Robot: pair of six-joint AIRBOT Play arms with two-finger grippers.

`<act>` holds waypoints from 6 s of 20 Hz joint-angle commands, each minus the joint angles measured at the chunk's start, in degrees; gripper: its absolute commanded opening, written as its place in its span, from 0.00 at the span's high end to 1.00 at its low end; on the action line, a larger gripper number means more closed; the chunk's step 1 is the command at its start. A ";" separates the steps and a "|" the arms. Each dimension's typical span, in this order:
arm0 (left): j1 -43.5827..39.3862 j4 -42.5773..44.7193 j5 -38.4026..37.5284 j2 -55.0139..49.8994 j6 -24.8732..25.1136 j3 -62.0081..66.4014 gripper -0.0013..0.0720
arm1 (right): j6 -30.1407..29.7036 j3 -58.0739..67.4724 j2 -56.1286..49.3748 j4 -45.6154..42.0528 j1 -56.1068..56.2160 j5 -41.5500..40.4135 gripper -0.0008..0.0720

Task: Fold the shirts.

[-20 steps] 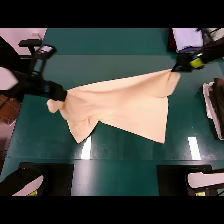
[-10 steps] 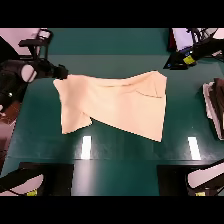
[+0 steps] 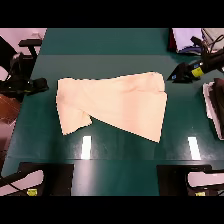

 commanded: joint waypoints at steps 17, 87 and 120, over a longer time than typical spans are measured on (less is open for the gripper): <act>2.40 -22.82 -0.98 -11.10 13.00 -1.16 0.95 | -2.01 -21.42 10.12 0.15 -2.40 -2.32 0.37; -10.19 -14.05 -5.35 -7.37 8.20 17.42 0.95 | 6.80 10.51 -4.76 -8.63 -5.49 -0.70 0.96; -10.51 -4.15 -13.03 17.46 -1.01 -28.02 0.30 | -1.18 -22.75 13.16 -5.14 -4.22 -9.31 0.38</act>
